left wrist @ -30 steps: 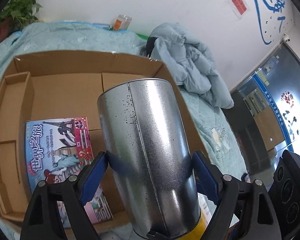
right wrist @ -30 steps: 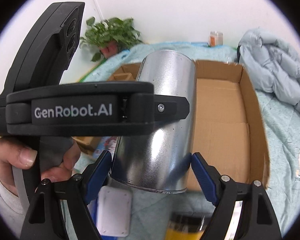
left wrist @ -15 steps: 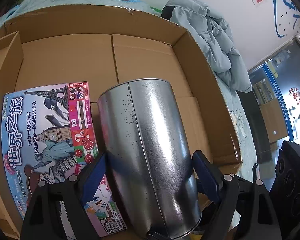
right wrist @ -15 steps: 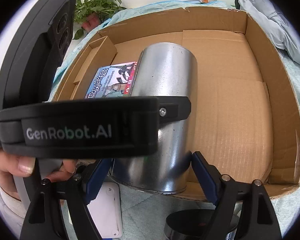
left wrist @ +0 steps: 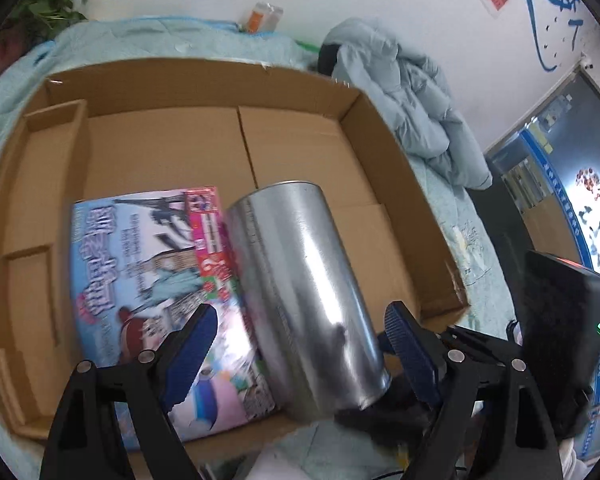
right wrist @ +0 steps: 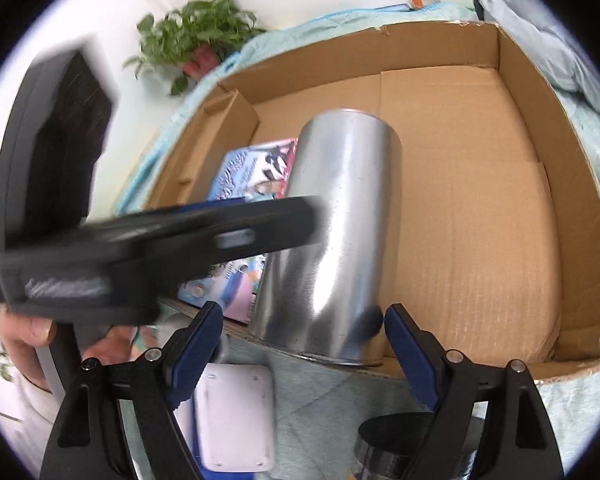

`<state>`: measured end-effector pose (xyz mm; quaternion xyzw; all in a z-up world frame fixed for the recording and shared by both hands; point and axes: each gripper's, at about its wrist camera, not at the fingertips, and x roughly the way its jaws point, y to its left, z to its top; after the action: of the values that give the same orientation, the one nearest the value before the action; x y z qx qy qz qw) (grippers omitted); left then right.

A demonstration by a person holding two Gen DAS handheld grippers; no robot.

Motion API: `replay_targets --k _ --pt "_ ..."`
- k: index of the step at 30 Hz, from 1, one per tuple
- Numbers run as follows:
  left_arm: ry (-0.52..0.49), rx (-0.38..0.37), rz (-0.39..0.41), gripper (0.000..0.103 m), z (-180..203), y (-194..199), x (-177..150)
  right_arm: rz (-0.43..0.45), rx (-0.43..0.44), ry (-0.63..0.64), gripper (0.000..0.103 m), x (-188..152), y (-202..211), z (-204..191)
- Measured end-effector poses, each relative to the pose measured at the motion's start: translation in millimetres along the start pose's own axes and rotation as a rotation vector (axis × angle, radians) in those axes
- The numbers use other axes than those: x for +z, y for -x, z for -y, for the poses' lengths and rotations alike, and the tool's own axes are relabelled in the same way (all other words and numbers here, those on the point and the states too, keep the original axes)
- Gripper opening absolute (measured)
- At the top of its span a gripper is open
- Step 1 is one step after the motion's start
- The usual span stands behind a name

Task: Organize rigid objects
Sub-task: 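Carry the silver can into the box beside the game box and release, then withdraw the left gripper from the box toward the yellow jar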

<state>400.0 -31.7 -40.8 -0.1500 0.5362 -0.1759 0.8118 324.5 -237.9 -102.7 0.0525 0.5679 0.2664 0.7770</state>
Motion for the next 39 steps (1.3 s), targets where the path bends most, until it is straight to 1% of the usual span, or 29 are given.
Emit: replay_targets --k 1,2,6,8,12,13,14,15,17,18,19,21,22,23,24,25,26,27,29,33,35,36,37,38,39 --pt "0.001 -0.002 0.020 0.085 -3 10 -7 -0.005 -0.006 -0.009 0.068 0 -1 2" --pt "0.001 0.005 0.036 0.085 -5 18 -14 -0.008 -0.041 -0.008 0.068 -1 -4 3" --pt "0.003 0.063 0.066 0.085 -17 35 -47 0.009 -0.057 -0.015 0.068 -7 0 0" --pt "0.006 0.072 0.066 0.085 -26 38 -61 0.011 -0.065 -0.023 0.069 -8 0 -2" --pt "0.029 0.077 0.072 0.084 -40 38 -78 0.008 -0.064 -0.029 0.071 -6 -3 -5" --pt "0.027 0.089 0.065 0.084 -42 36 -81 0.013 -0.052 -0.034 0.071 -6 1 -4" --pt "0.017 0.111 0.065 0.080 -43 34 -85 0.029 -0.041 -0.035 0.071 -7 8 -2" --pt "0.003 0.127 0.070 0.079 -44 33 -86 0.051 -0.054 -0.031 0.072 -7 16 0" --pt "-0.007 0.139 0.076 0.079 -43 32 -88 0.103 -0.111 -0.007 0.073 -8 30 3" --pt "-0.003 0.140 0.079 0.079 -43 32 -88 0.133 -0.158 0.006 0.073 -8 39 9" --pt "0.003 0.143 0.080 0.078 -44 32 -89 0.149 -0.211 0.013 0.073 -7 44 17" --pt "0.015 0.152 0.078 0.077 -46 31 -89 0.163 -0.365 0.028 0.072 -6 48 32" --pt "0.018 0.153 0.077 0.076 -47 31 -89 0.161 -0.435 0.038 0.062 -5 47 39" --pt "0.020 0.154 0.077 0.075 -48 31 -90 0.142 -0.470 0.041 0.054 -3 45 51" --pt "0.021 0.155 0.075 0.073 -49 31 -90 0.115 -0.471 0.030 0.035 -3 42 58" --pt "0.023 0.154 0.071 0.073 -50 32 -89 0.079 -0.467 0.017 0.021 -3 38 65" --pt "0.030 0.151 0.069 0.072 -52 33 -89 0.057 -0.483 0.018 0.017 -6 35 68" --pt "0.035 0.148 0.067 0.072 -53 34 -90 0.069 -0.515 0.044 0.016 -9 35 65" --pt "0.037 0.150 0.062 0.071 -54 33 -90 0.077 -0.532 0.058 0.016 -14 36 58" --pt "0.021 0.171 0.064 0.071 -50 33 -89 0.079 -0.509 0.046 0.016 -14 36 57" --pt "0.018 0.158 0.091 0.071 -45 40 -88 0.079 -0.495 0.040 0.016 -12 39 62" --pt "0.018 0.156 0.119 0.072 -42 46 -87 0.092 -0.480 0.040 0.019 -13 43 62" --pt "0.008 0.173 0.172 0.074 -36 56 -88 0.114 -0.452 0.041 0.036 -16 48 58" --pt "-0.005 0.200 0.220 0.082 -30 66 -90 0.138 -0.427 0.049 0.051 -20 52 52" --pt "-0.023 0.248 0.296 0.093 -20 80 -94 0.180 -0.401 0.072 0.084 -25 58 43"
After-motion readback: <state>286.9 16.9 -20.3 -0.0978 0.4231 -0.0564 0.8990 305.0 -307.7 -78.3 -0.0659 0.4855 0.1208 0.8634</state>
